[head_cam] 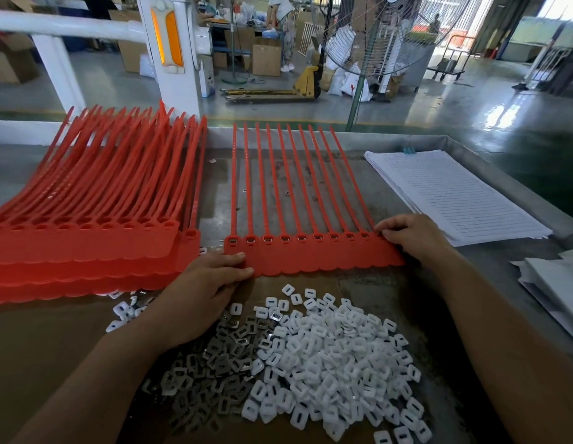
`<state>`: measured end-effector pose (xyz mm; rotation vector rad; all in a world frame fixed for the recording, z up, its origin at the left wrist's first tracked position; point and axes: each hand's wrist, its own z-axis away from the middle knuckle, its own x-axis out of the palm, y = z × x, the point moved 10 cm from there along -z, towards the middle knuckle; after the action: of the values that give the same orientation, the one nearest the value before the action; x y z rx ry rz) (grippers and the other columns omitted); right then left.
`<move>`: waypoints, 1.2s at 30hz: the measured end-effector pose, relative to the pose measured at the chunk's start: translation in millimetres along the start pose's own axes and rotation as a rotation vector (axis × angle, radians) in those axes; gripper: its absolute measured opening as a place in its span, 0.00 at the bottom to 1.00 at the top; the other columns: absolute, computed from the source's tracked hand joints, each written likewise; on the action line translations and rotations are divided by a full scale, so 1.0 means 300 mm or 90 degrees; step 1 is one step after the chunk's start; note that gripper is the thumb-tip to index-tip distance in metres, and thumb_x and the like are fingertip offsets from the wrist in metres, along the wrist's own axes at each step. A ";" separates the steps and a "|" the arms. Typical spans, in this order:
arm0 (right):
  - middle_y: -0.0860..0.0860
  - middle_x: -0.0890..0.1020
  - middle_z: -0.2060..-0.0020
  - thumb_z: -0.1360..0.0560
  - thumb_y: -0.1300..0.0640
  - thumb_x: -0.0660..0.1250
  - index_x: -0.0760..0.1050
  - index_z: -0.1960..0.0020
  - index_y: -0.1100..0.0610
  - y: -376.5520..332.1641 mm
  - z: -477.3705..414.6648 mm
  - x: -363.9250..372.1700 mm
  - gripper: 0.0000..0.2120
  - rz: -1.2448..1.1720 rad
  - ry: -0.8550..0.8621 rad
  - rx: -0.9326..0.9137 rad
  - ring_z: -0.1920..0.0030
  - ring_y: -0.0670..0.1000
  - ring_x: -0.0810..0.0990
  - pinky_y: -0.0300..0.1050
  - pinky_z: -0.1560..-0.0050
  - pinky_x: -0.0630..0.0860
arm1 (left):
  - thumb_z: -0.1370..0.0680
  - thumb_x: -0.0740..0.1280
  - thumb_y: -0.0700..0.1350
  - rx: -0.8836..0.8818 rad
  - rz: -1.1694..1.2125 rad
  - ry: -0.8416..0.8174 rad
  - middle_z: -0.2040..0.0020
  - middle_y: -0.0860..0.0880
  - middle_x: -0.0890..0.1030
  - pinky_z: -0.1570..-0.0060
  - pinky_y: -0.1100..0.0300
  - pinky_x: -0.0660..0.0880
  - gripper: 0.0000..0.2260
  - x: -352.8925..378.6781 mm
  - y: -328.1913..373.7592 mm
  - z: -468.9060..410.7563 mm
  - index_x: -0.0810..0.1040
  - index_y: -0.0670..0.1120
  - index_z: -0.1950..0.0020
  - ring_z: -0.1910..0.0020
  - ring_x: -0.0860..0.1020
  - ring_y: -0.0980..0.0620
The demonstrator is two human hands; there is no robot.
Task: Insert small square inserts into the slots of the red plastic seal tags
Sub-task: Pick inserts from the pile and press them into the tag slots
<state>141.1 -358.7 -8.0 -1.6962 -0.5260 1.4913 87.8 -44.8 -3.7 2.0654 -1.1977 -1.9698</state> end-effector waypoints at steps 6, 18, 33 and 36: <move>0.47 0.79 0.62 0.24 0.67 0.62 0.80 0.55 0.53 -0.001 0.003 0.011 0.12 -0.028 -0.029 -0.014 0.62 0.44 0.76 0.34 0.64 0.70 | 0.21 0.57 0.40 0.003 -0.004 0.002 0.30 0.59 0.63 0.42 0.81 0.40 0.17 -0.003 -0.002 -0.002 0.70 0.53 0.34 0.38 0.51 0.69; 0.54 0.78 0.51 0.23 0.67 0.58 0.79 0.44 0.60 -0.050 0.045 0.014 0.14 0.138 0.045 -0.159 0.53 0.48 0.73 0.21 0.62 0.64 | 0.21 0.58 0.40 -0.005 0.004 0.003 0.30 0.59 0.63 0.43 0.81 0.41 0.17 -0.001 -0.009 -0.007 0.71 0.53 0.34 0.38 0.52 0.69; 0.54 0.82 0.49 0.25 0.65 0.62 0.81 0.47 0.55 -0.024 0.063 -0.019 0.13 0.141 0.129 -0.140 0.48 0.52 0.78 0.36 0.51 0.67 | 0.21 0.58 0.41 -0.011 0.015 0.007 0.31 0.58 0.64 0.36 0.71 0.48 0.16 0.001 -0.015 -0.001 0.71 0.53 0.35 0.36 0.55 0.67; 0.55 0.81 0.48 0.25 0.65 0.61 0.81 0.46 0.56 -0.030 0.070 -0.015 0.13 0.156 0.130 -0.147 0.47 0.53 0.78 0.39 0.47 0.69 | 0.21 0.58 0.41 -0.016 0.017 0.003 0.31 0.59 0.64 0.35 0.69 0.48 0.16 0.002 -0.017 -0.002 0.71 0.54 0.35 0.35 0.55 0.66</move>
<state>121.8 -350.8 2.0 -2.1315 -0.4034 1.4452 90.6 -41.8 -6.9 2.0304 -1.1865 -1.9570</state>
